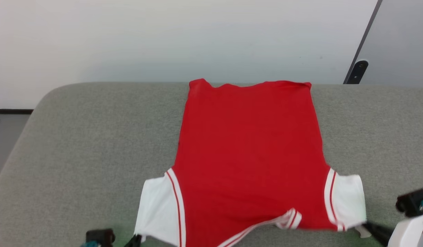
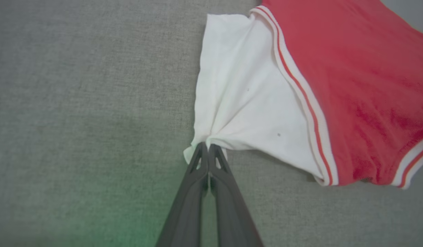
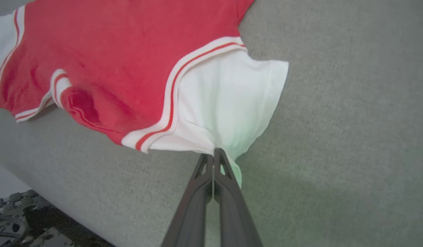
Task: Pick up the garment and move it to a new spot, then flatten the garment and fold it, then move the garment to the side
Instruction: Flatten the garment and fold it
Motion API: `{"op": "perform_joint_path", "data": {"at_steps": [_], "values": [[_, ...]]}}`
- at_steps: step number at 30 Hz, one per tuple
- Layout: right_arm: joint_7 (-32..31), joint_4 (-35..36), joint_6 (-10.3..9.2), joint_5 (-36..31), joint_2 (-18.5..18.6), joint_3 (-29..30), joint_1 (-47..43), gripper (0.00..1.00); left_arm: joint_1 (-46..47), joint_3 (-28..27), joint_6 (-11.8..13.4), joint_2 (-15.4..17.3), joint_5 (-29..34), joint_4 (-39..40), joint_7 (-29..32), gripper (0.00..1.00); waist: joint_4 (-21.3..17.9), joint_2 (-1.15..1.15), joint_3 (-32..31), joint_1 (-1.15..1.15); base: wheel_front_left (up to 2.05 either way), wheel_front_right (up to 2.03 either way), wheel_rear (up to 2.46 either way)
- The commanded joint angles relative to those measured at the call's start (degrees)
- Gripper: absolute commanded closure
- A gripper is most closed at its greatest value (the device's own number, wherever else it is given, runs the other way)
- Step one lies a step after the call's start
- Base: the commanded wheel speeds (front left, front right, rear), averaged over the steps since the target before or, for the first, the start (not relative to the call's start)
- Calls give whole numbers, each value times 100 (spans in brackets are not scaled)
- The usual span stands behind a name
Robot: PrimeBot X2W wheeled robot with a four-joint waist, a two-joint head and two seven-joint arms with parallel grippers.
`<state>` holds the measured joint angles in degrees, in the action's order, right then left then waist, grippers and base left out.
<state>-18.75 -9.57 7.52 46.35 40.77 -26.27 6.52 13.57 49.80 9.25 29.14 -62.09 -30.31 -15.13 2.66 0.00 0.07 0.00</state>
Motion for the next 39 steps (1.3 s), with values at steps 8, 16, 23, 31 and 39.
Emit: {"op": "perform_joint_path", "data": {"at_steps": [8,16,23,31,39], "values": [[-759,353,-6,-128,-229,468,-717,100,-806,-569,479,264,-260,910,3,100,-138,0,11,0,0,0,0],[-1284,394,-7,-648,-476,680,-795,100,-830,-621,747,217,-169,1314,6,100,-215,0,59,0,0,0,0],[-1671,123,-7,-1026,-713,484,-539,14,-850,-614,925,76,-128,1323,7,100,-235,0,-54,0,0,0,0],[-1845,165,-7,-1076,-732,711,-475,0,-930,-634,916,29,-156,1350,6,100,-225,0,-127,0,0,0,0],[-1428,1044,-7,-1169,-838,1513,-868,0,-890,-709,860,8,-54,1401,4,100,-218,0,-111,0,0,0,0]]}}
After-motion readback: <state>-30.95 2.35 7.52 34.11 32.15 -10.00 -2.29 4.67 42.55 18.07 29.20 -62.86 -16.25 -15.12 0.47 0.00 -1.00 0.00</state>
